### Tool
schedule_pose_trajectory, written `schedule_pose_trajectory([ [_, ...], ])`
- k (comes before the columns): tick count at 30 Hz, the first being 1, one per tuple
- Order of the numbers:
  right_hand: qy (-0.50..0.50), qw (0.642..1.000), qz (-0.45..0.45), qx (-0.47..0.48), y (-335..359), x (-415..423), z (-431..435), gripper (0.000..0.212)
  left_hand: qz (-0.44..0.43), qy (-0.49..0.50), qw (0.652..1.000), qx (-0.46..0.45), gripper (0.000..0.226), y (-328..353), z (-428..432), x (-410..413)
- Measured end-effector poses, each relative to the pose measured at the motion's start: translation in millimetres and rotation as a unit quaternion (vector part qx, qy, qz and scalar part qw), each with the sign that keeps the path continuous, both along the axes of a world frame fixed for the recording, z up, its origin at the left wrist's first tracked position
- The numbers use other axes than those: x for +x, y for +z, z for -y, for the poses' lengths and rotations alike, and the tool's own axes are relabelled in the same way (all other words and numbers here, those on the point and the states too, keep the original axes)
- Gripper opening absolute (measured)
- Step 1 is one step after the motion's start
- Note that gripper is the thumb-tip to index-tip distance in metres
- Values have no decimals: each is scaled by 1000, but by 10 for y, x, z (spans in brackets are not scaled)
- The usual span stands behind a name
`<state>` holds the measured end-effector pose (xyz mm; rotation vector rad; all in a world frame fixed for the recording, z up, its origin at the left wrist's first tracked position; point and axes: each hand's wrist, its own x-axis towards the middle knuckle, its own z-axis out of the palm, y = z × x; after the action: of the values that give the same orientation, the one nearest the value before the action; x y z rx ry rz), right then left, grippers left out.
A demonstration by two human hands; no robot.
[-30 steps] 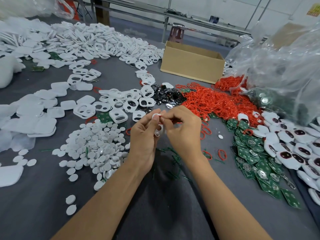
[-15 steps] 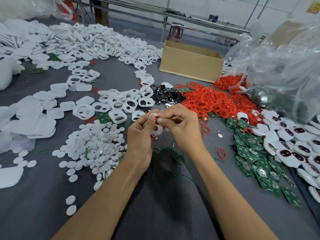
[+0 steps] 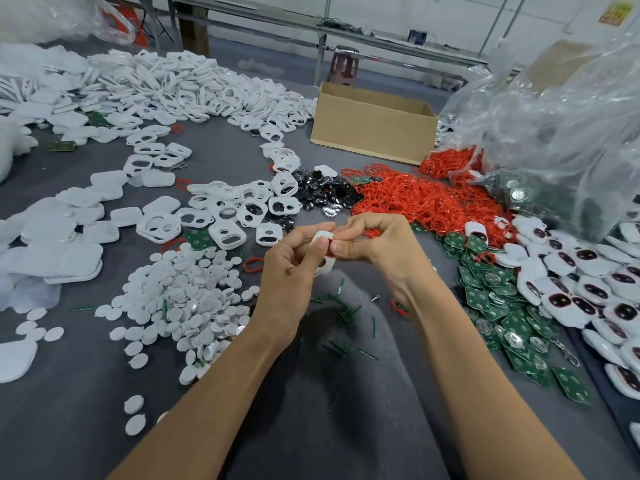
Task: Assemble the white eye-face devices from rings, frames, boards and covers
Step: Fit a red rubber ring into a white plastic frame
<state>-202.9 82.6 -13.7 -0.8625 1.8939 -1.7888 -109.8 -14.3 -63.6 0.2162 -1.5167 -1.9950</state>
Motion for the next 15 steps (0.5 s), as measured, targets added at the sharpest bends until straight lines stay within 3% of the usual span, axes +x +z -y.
schedule_pose_trajectory([
  [7,-70,998,3,1,-26,94,86,20,-6,20,998,67,18,0,15,-33],
  [10,-154,984,-79,43,-78,176,192,18,-17,42,992,119,18,13,48,-56],
  [15,-214,947,-216,99,-133,291,286,18,-46,71,991,103,18,-23,72,-66],
])
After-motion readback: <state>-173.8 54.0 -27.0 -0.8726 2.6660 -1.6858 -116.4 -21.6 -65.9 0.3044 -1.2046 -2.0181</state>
